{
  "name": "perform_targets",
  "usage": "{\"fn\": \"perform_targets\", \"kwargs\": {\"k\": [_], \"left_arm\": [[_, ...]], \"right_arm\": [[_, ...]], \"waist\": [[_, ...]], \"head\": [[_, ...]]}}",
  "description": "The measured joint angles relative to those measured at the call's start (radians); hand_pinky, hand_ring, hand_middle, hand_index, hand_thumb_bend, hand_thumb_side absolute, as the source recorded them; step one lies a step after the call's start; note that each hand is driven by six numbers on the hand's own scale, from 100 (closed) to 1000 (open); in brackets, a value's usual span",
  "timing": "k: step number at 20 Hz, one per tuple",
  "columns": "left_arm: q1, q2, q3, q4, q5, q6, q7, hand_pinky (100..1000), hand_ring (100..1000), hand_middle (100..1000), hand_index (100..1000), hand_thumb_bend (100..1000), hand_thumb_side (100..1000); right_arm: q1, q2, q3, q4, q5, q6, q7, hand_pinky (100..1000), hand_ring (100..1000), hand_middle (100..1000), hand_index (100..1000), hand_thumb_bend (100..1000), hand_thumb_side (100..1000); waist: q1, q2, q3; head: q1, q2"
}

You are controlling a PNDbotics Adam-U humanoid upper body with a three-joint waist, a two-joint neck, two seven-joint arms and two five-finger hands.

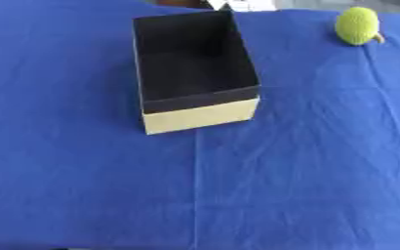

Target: Pick up objects on the table and place them in the box.

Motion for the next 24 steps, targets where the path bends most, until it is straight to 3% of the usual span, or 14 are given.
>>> {"fn": "perform_targets", "kwargs": {"k": [3,5,11,13,14,15,16,18,21,24], "left_arm": [[0.0,0.0,-0.002,0.0,0.0,0.0,0.0,539,688,669,694,849,759],[0.0,0.0,-0.005,0.0,0.0,0.0,0.0,538,688,669,694,850,758],[0.0,0.0,-0.005,0.0,0.0,0.001,0.001,538,689,669,693,852,758],[0.0,0.0,-0.005,0.0,0.001,0.002,0.001,537,689,669,693,851,757],[0.0,0.0,-0.005,0.0,0.001,0.002,0.001,537,689,670,693,851,757],[0.0,0.0,-0.005,0.0,0.001,0.002,0.001,537,689,670,693,851,757],[0.0,0.0,-0.005,0.0,0.001,0.002,0.001,537,689,670,693,852,757],[0.0,0.0,-0.005,0.0,0.001,0.002,0.001,536,690,670,692,852,758],[0.0,0.0,-0.005,0.0,0.001,0.003,0.0,536,690,670,692,851,758],[0.0,0.0,-0.005,0.0,0.001,0.004,0.0,535,690,670,690,852,757]], "right_arm": [[-0.003,0.016,0.004,0.022,0.047,-0.046,0.047,909,944,920,1000,100,659],[-0.005,0.022,0.007,0.029,0.074,-0.076,0.077,908,946,910,979,160,584],[0.0,0.022,0.008,0.036,0.153,-0.163,0.17,916,953,883,978,221,493],[0.0,0.024,0.006,0.043,0.168,-0.186,0.2,919,949,871,984,253,404],[0.0,0.025,0.004,0.047,0.171,-0.196,0.215,920,947,871,988,293,316],[0.0,0.027,0.002,0.048,0.172,-0.205,0.231,921,947,872,989,299,302],[0.0,0.028,0.0,0.048,0.173,-0.212,0.247,922,939,866,974,336,203],[0.0,0.029,-0.008,0.046,0.172,-0.219,0.279,922,928,857,932,379,100],[0.0,0.029,-0.011,0.045,0.171,-0.213,0.328,924,925,859,943,450,100],[-0.001,0.029,-0.015,0.038,0.171,-0.199,0.377,931,924,871,954,350,100]], "waist": [[0.0,0.0,0.0],[0.0,0.0,0.0],[0.0,0.0,0.002],[0.0,0.0,0.002],[0.0,0.0,0.002],[0.0,0.0,0.002],[0.0,0.0,0.002],[0.0,0.0,0.002],[0.0,0.0,0.002],[0.0,0.0,0.002]], "head": [[-0.002,0.0],[-0.004,0.0],[-0.005,0.0],[-0.005,0.0],[-0.006,0.0],[-0.006,0.0],[-0.006,0.0],[-0.007,0.0],[-0.009,0.0],[-0.011,0.0]]}}
